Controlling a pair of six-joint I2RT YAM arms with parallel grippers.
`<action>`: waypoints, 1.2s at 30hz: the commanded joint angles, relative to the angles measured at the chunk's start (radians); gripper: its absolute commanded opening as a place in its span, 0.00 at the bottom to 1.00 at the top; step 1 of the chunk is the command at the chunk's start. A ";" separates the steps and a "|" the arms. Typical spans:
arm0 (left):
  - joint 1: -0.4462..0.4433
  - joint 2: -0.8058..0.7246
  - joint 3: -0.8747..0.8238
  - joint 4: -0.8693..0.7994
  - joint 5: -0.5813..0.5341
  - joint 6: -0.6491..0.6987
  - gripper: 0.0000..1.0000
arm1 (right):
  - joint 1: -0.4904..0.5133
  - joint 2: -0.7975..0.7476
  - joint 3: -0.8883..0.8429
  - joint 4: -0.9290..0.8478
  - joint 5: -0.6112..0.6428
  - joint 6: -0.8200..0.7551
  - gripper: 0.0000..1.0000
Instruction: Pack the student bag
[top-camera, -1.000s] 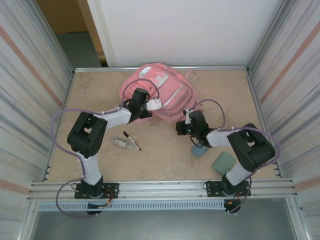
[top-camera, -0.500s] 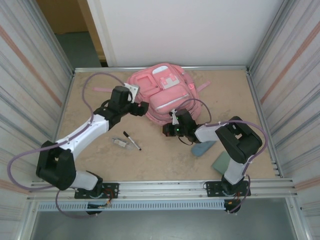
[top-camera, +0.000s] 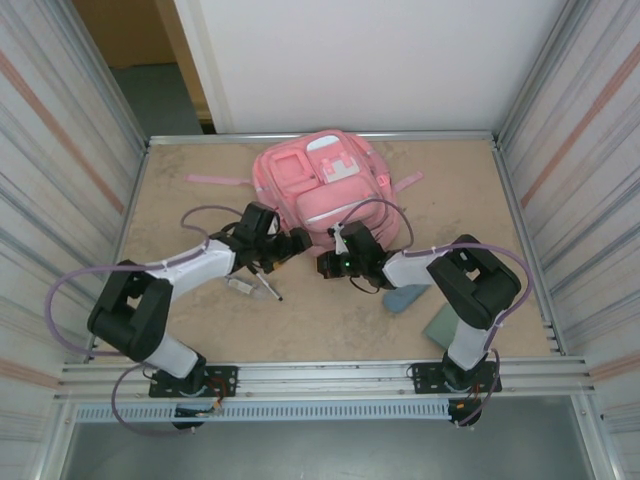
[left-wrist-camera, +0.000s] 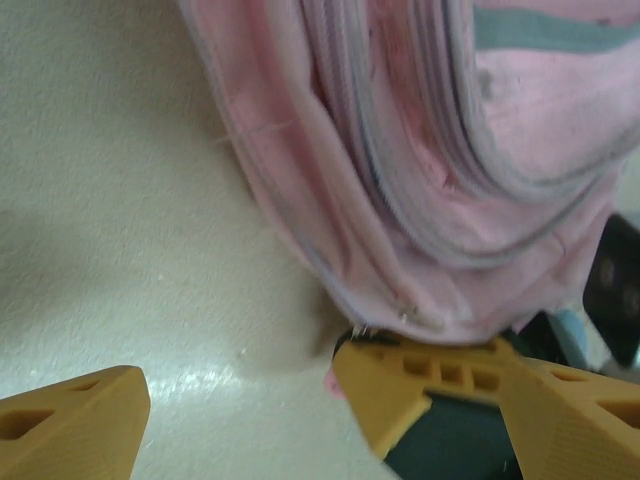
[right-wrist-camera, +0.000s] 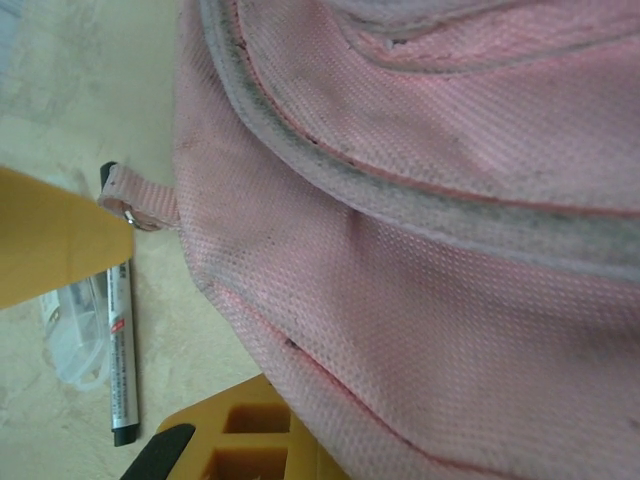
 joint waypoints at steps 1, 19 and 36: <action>-0.006 0.062 0.081 0.011 -0.072 -0.057 0.91 | 0.039 0.016 0.028 -0.077 0.005 -0.040 0.00; 0.017 0.103 0.129 -0.055 -0.337 0.118 0.00 | 0.057 -0.033 0.032 -0.373 0.338 -0.165 0.00; 0.184 0.194 0.280 -0.141 -0.277 0.389 0.00 | -0.102 -0.137 0.004 -0.609 0.300 -0.146 0.00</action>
